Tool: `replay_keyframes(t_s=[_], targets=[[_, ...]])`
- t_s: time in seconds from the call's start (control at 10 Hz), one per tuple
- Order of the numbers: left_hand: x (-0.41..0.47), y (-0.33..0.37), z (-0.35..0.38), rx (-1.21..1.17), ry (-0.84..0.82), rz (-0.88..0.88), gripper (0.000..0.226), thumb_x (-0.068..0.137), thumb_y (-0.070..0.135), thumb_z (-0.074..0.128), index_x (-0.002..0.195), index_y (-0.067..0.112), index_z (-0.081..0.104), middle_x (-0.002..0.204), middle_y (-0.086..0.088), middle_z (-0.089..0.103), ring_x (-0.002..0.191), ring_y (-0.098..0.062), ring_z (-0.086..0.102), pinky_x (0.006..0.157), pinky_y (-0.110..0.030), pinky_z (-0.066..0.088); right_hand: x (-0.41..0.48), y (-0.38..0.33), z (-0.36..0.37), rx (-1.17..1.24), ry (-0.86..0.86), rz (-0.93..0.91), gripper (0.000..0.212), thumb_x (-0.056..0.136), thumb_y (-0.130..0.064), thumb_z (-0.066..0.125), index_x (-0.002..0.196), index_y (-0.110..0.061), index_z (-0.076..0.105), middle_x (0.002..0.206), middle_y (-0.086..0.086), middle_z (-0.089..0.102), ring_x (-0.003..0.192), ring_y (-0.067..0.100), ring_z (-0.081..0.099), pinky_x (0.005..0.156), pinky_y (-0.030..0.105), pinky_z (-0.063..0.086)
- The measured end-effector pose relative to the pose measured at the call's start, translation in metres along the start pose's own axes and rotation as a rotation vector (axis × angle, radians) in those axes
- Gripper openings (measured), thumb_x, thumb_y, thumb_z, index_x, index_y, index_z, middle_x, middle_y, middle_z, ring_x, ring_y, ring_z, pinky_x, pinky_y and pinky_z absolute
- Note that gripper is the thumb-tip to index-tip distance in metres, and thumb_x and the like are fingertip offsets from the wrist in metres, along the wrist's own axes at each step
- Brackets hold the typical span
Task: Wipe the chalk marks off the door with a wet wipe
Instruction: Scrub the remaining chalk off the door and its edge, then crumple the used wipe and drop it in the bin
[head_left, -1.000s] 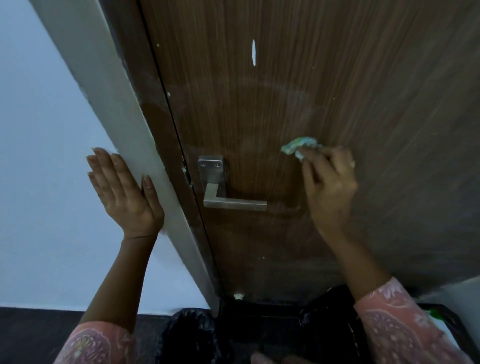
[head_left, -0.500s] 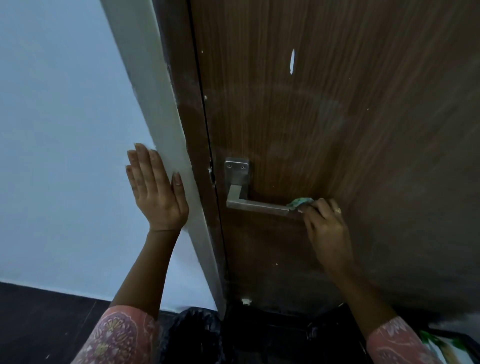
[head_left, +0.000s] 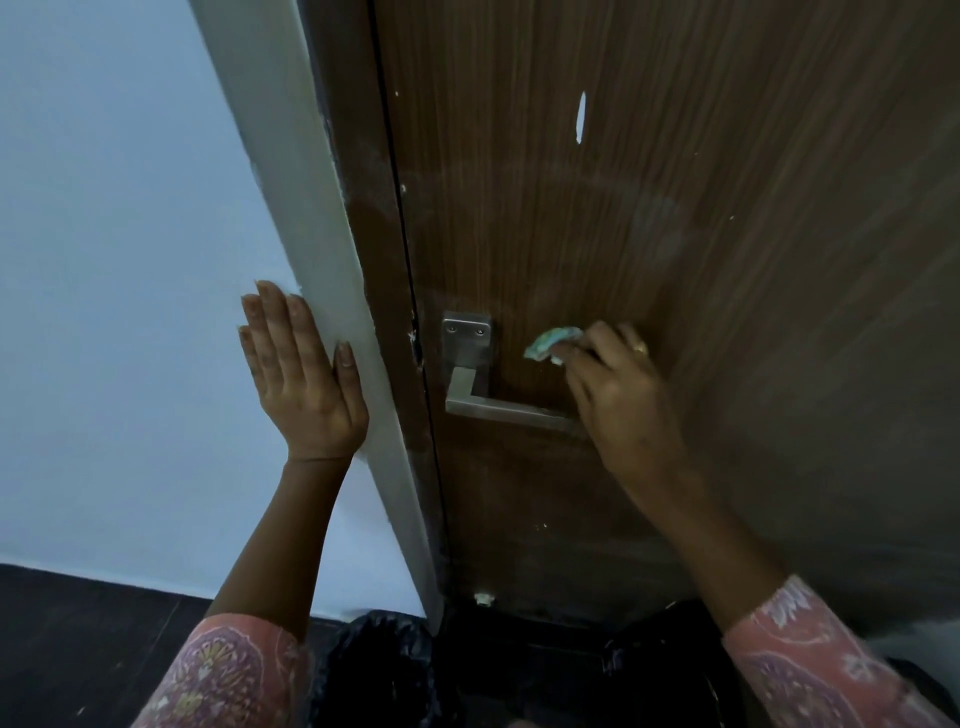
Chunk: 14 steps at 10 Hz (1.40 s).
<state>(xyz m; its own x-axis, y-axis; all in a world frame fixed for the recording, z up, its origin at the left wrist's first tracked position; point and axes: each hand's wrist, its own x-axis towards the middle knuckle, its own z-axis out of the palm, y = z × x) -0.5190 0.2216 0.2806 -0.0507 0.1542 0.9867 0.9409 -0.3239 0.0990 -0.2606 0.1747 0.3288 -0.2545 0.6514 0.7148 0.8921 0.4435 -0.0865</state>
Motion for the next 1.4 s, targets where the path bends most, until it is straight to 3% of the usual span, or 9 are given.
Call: replay_keyframes(t_s=[0.2, 0.5, 0.7, 0.9, 1.0, 1.1, 1.2, 1.3, 1.4], targets=[[0.001, 0.003, -0.001, -0.003, 0.001, 0.011, 0.055, 0.104, 0.023, 0.027, 0.152, 0.015, 0.002, 0.139, -0.03, 0.025, 0.148, -0.015, 0.001, 0.121, -0.035, 0.007, 0.032, -0.007, -0.017, 0.065, 0.316, 0.105, 0.014, 0.082, 0.003, 0.066, 0.095, 0.002, 0.071, 0.084, 0.018, 0.064, 0.08, 0.027, 0.058, 0.079, 0.027, 0.044], [0.0, 0.0, -0.001, -0.001, -0.005, 0.002, 0.054, 0.104, 0.023, 0.028, 0.152, 0.013, 0.004, 0.138, -0.032, 0.027, 0.148, -0.018, 0.002, 0.121, -0.036, 0.007, 0.026, -0.021, -0.005, 0.056, -0.001, 0.024, 0.019, 0.077, 0.006, 0.07, 0.096, 0.004, 0.069, 0.097, 0.019, 0.064, 0.088, 0.035, 0.061, 0.073, 0.036, 0.056], [0.004, 0.005, -0.005, -0.003, -0.058, -0.02, 0.055, 0.104, 0.026, 0.026, 0.152, 0.018, -0.001, 0.141, -0.028, 0.023, 0.147, -0.013, -0.003, 0.121, -0.033, 0.004, 0.022, -0.013, -0.024, 0.24, 0.179, 0.246, 0.019, 0.078, 0.009, 0.069, 0.095, 0.001, 0.072, 0.089, 0.017, 0.066, 0.082, 0.027, 0.064, 0.075, 0.03, 0.052], [0.006, 0.02, -0.023, -0.034, -0.184, -0.129, 0.059, 0.099, 0.015, 0.044, 0.147, 0.001, 0.011, 0.147, -0.026, 0.017, 0.146, -0.011, -0.008, 0.121, -0.033, -0.002, 0.031, -0.028, -0.035, 0.472, 0.126, 0.35, 0.02, 0.082, 0.004, 0.066, 0.099, -0.005, 0.072, 0.095, 0.007, 0.067, 0.085, 0.008, 0.06, 0.073, 0.007, 0.046], [0.008, 0.039, -0.039, -0.053, -0.224, -0.062, 0.061, 0.1, 0.019, 0.05, 0.151, 0.021, 0.018, 0.156, -0.012, 0.008, 0.147, -0.012, -0.008, 0.121, -0.036, -0.001, 0.03, -0.04, -0.034, 0.612, 0.013, 0.349, 0.02, 0.082, 0.005, 0.065, 0.098, -0.005, 0.071, 0.095, 0.0, 0.062, 0.085, 0.0, 0.056, 0.072, -0.001, 0.042], [0.008, 0.054, -0.057, -0.107, -0.238, 0.003, 0.036, 0.1, 0.026, 0.053, 0.135, 0.021, 0.046, 0.159, -0.003, 0.009, 0.148, -0.016, -0.002, 0.12, -0.042, 0.006, 0.027, -0.056, -0.03, 0.7, -0.109, 0.301, 0.02, 0.081, 0.007, 0.065, 0.095, -0.005, 0.072, 0.093, -0.001, 0.06, 0.086, 0.001, 0.055, 0.074, 0.001, 0.041], [0.007, 0.053, -0.076, -0.25, -0.374, -0.007, 0.039, 0.096, 0.031, 0.059, 0.131, 0.017, 0.052, 0.151, -0.01, 0.025, 0.145, -0.017, 0.017, 0.118, -0.039, 0.02, 0.024, -0.075, -0.023, 0.785, -0.219, 0.254, 0.02, 0.081, 0.008, 0.064, 0.095, -0.004, 0.072, 0.094, 0.0, 0.057, 0.088, 0.001, 0.053, 0.077, 0.0, 0.042], [-0.001, 0.046, -0.097, -0.352, -0.465, -0.098, 0.04, 0.089, 0.024, 0.067, 0.125, 0.007, 0.058, 0.134, -0.012, 0.051, 0.125, -0.017, 0.047, 0.106, -0.024, 0.037, 0.021, -0.096, -0.013, 0.831, -0.32, 0.246, 0.019, 0.081, 0.007, 0.065, 0.097, -0.002, 0.07, 0.094, -0.001, 0.061, 0.087, 0.003, 0.056, 0.076, 0.0, 0.043], [-0.018, 0.042, -0.12, -0.302, -0.453, -0.252, 0.028, 0.085, 0.018, 0.069, 0.108, 0.002, 0.067, 0.1, -0.007, 0.069, 0.092, -0.015, 0.062, 0.082, -0.02, 0.05, 0.013, -0.117, 0.003, 0.906, -0.425, 0.316, 0.017, 0.081, 0.004, 0.067, 0.096, -0.004, 0.066, 0.098, 0.004, 0.069, 0.089, 0.009, 0.064, 0.077, 0.012, 0.052]])
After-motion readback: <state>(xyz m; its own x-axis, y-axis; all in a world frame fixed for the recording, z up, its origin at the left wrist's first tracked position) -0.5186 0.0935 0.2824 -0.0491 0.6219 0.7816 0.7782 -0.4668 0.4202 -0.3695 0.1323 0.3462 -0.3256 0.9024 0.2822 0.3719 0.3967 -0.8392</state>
